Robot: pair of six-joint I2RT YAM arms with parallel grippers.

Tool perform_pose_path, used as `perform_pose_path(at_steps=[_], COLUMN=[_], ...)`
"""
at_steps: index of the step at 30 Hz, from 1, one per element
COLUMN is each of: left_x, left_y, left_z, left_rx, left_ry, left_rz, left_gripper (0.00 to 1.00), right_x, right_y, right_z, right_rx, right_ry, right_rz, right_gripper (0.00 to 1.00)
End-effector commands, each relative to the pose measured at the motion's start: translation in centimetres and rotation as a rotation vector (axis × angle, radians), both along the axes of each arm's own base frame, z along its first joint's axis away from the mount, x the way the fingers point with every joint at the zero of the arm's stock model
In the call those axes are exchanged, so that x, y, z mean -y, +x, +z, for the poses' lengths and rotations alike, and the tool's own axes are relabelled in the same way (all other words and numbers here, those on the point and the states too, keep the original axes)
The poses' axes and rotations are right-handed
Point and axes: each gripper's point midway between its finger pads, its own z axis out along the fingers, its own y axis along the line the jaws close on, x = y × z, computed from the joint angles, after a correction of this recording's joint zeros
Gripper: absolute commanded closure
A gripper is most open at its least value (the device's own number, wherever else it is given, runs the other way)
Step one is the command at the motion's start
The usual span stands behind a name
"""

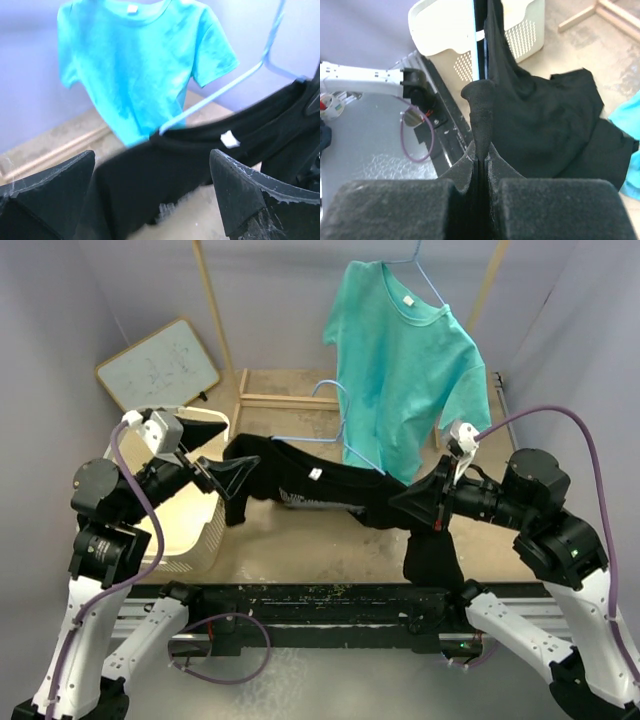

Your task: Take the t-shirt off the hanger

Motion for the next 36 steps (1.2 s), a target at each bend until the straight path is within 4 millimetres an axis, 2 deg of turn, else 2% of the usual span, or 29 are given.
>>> perform_pose_path(at_steps=[1, 4, 7, 13, 18, 26, 36], left_x=[0.8, 2.1, 3.5, 4.7, 5.7, 6.4, 8.5], left_y=[-2.6, -3.9, -4.6, -3.9, -3.4, -3.3, -4.1], left_z=[6.7, 7.2, 6.1, 2.9, 1.2, 0.9, 0.5], left_rx=[0.226, 0.241, 0.210, 0.098, 0.004, -0.033, -0.057], left_ry=[-0.013, -0.005, 0.019, 0.042, 0.028, -0.037, -0.053], left_rz=[-0.108, -0.222, -0.352, -0.465, -0.550, -0.627, -0.733], left_gripper=[0.01, 0.01, 0.01, 0.02, 0.10, 0.16, 0.32], right_x=[-0.2, -0.4, -1.0, -1.4, -1.7, -2.1, -3.0], right_y=[-1.3, -1.8, -2.8, -4.2, -4.8, -4.3, -3.4], right_z=[-0.9, -1.4, -1.0, 0.6, 1.0, 0.7, -0.1], right_rx=[-0.014, -0.021, -0.011, 0.025, 0.027, 0.007, -0.025], right_ry=[0.011, 0.017, 0.048, 0.097, 0.118, 0.128, 0.127], right_rz=[0.055, 0.088, 0.156, 0.239, 0.276, 0.283, 0.301], right_gripper=[1.00, 1.00, 1.00, 1.00, 1.00, 1.00, 1.00])
